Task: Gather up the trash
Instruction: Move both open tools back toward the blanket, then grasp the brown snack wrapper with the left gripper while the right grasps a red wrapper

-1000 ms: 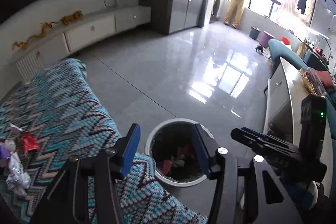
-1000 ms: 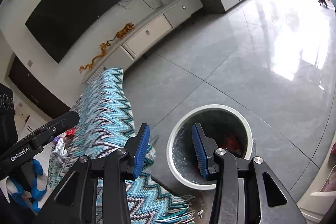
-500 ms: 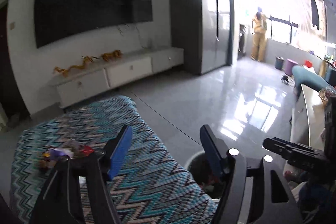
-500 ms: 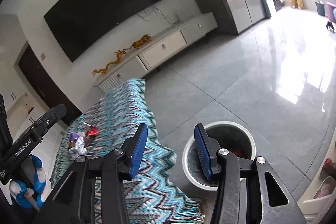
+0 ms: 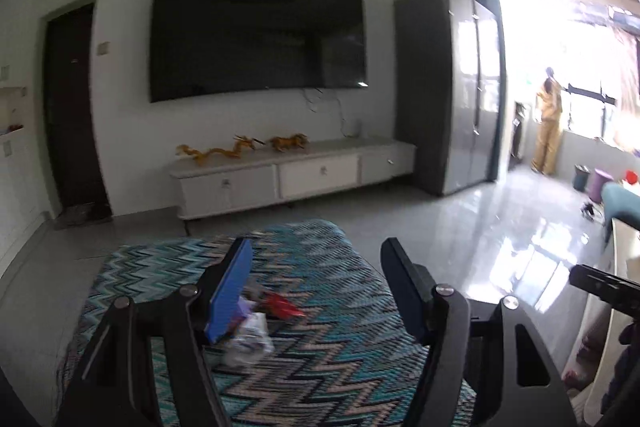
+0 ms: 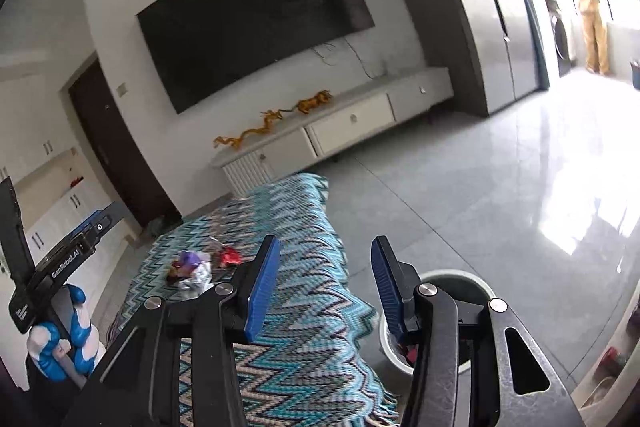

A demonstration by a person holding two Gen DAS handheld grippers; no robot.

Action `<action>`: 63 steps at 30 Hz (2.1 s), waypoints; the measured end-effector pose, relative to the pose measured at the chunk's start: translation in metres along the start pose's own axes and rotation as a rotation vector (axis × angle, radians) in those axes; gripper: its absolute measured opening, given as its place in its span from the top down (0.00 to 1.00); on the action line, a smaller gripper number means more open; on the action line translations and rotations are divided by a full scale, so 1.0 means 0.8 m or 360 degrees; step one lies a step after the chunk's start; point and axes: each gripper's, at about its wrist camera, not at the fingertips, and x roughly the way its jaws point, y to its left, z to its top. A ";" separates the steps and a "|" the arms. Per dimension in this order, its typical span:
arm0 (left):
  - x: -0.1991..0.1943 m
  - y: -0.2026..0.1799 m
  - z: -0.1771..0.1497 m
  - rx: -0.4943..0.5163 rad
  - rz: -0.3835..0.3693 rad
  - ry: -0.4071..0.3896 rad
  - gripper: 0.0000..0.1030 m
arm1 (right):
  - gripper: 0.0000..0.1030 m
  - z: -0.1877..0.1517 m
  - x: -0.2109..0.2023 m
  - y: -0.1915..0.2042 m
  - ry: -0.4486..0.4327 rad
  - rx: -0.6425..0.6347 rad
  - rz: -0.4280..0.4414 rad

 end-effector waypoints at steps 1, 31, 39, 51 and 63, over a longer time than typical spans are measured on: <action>-0.004 0.009 0.001 -0.0012 0.0018 -0.0013 0.37 | 0.54 0.003 -0.004 0.012 -0.0011 -0.0030 0.0013; -0.031 0.204 0.009 -0.0277 0.0457 -0.0138 0.37 | 0.51 0.035 -0.004 0.144 0.0001 -0.0399 0.0150; 0.006 0.234 -0.001 -0.0314 0.0500 -0.0066 0.37 | 0.51 0.040 0.038 0.161 0.0092 -0.0430 0.0147; 0.103 0.311 -0.062 -0.0476 0.0469 0.0234 0.39 | 0.51 0.028 0.145 0.175 0.0302 -0.0437 0.0170; 0.250 0.319 -0.134 -0.0638 0.0072 0.0655 0.47 | 0.51 -0.018 0.347 0.199 0.0656 -0.0459 0.0289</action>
